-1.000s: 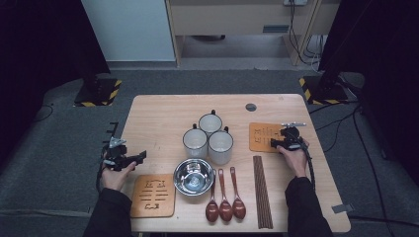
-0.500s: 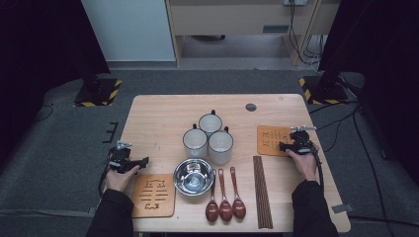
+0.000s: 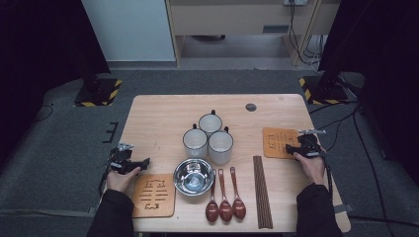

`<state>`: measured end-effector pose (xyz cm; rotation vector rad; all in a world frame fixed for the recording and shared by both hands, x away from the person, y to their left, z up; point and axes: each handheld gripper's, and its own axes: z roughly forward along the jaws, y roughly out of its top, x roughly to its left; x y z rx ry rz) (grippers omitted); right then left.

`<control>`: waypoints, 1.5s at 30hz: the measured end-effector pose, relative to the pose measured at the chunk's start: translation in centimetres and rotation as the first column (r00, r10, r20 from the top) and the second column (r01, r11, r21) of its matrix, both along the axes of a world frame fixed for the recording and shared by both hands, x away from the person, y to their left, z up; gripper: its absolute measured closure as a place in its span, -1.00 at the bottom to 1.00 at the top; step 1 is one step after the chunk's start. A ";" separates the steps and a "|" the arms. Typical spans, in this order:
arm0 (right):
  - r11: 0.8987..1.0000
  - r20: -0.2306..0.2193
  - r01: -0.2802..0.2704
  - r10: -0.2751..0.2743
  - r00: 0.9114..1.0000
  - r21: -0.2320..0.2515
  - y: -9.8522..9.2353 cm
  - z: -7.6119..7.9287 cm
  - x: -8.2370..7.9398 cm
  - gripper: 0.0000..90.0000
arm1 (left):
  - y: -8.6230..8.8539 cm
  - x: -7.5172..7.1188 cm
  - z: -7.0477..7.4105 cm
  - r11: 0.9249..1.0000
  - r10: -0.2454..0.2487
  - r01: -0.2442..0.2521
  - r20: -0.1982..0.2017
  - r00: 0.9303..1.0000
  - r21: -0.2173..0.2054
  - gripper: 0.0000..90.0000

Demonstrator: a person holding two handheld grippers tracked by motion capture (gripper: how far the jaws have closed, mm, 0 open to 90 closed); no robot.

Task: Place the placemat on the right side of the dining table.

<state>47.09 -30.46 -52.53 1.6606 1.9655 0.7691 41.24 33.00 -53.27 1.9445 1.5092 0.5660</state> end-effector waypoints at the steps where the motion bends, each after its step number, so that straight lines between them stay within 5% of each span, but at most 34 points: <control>1: 1.000 0.003 -0.007 0.007 1.000 -0.003 -0.1 0.0 0.0 -0.24 | 0.0 0.0 0.0 1.000 -0.001 0.001 0.003 1.000 0.002 -0.90; 12: 0.998 0.001 -0.063 0.063 0.998 0.008 -0.7 0.0 -0.3 -0.18 | -0.2 -0.1 -0.3 1.000 -0.014 0.013 0.023 1.000 0.022 -0.93; 24: 0.998 0.010 -0.062 0.062 0.998 0.000 -0.7 0.0 -0.5 -0.20 | -0.2 -0.1 -0.4 1.000 -0.018 0.017 0.027 0.999 0.023 -0.96; 27: 0.997 0.043 -0.046 0.044 0.998 0.059 -0.8 0.5 -0.6 -0.35 | -0.2 -0.1 -0.4 1.000 -0.019 0.018 0.026 0.999 0.023 -0.96; 32: 0.996 0.078 -0.051 0.045 0.996 0.071 -0.6 1.6 -0.9 -0.42 | -0.2 -0.1 -0.4 0.999 -0.021 0.020 0.025 0.999 0.024 -0.97; 37: 0.988 0.155 -0.074 0.053 0.987 0.137 0.5 3.8 -1.9 -0.48 | -0.2 -0.1 -0.4 0.999 -0.023 0.023 0.024 0.999 0.025 -0.99; 45: 0.974 0.227 -0.163 0.125 0.966 0.158 3.5 6.5 -3.3 -0.56 | -0.3 -0.1 -0.4 0.999 -0.029 0.028 0.021 0.999 0.027 -1.00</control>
